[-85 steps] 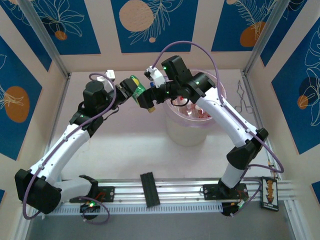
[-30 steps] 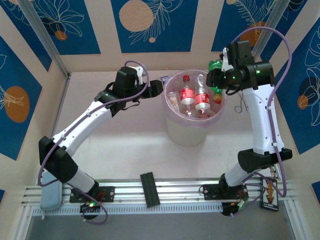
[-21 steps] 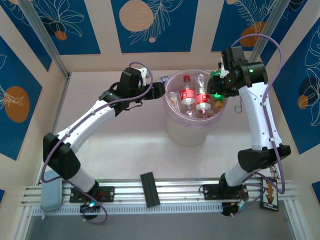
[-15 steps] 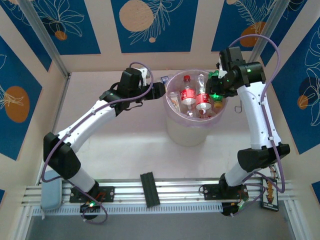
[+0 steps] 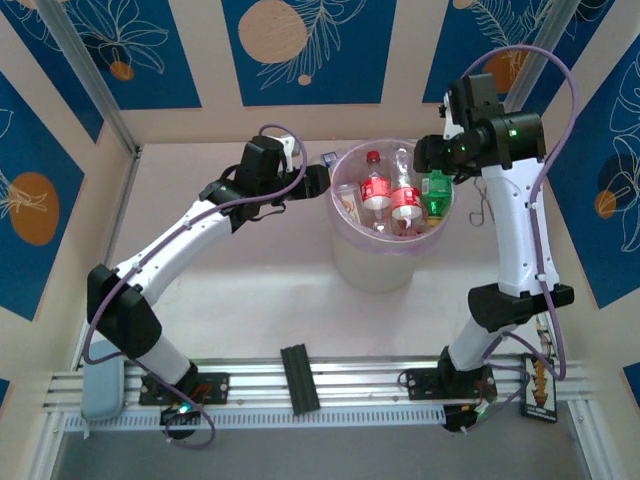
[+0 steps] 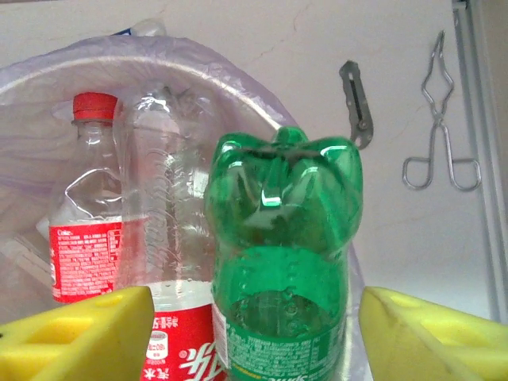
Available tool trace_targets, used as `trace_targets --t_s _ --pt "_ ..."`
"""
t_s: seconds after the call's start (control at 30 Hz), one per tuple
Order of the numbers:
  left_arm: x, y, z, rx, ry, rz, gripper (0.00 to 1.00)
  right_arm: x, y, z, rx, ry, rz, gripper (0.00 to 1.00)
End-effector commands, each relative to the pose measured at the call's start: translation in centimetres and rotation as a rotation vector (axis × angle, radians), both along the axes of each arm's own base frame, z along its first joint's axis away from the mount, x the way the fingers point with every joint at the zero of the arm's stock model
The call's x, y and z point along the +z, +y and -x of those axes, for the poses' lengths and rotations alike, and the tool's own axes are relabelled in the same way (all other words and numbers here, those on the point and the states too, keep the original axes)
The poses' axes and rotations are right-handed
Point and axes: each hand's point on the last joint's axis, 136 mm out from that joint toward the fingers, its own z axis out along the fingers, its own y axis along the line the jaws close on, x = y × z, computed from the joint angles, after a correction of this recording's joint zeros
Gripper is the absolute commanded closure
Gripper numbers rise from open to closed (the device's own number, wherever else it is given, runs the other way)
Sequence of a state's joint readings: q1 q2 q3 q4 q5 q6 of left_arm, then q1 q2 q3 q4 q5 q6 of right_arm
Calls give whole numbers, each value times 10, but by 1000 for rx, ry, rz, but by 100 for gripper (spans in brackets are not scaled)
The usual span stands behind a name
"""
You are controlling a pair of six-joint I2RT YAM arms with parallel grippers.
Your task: Put the plastic bottles in the bin
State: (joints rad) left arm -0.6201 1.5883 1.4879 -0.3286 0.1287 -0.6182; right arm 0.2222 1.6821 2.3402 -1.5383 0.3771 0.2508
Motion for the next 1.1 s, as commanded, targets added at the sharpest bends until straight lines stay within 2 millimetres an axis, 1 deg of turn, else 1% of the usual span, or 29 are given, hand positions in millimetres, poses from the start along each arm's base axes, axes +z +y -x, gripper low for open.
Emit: trace_targets --t_s 0.0,0.13,0.2,0.3,0.43,0.63,0.7,0.73,0.8,0.9,0.97,1.07 --pt "7 -8 -2 -16 -34 -2 28 -15 0 -1 15 68 38 42" --pt "6 -8 -2 -15 -32 -1 28 -29 -2 -4 12 91 52 53" --pt "5 -10 -3 -17 -31 1 29 -38 -3 -6 11 102 51 56" --pt "6 -10 -3 -18 -31 5 29 -55 2 -5 19 141 22 60" --pt "4 -10 -3 -16 -25 5 29 -78 12 3 22 194 -11 60" --pt "3 -12 -3 -21 -20 13 30 -94 16 2 19 218 -27 61" --pt "4 -13 -3 -23 -19 17 30 -92 16 -1 21 210 -22 61" --pt "6 -13 -2 -25 -23 20 30 -86 16 -2 23 193 -21 61" --pt "8 -13 -2 -25 -29 22 30 -73 17 -4 30 154 -24 59" --pt "12 -12 -2 -26 -39 27 30 -48 15 -7 39 87 -16 51" --pt "13 -12 -2 -26 -41 27 30 -31 13 -8 43 44 -4 48" --pt "16 -12 -2 -25 -45 32 30 -11 11 -8 46 -9 2 45"
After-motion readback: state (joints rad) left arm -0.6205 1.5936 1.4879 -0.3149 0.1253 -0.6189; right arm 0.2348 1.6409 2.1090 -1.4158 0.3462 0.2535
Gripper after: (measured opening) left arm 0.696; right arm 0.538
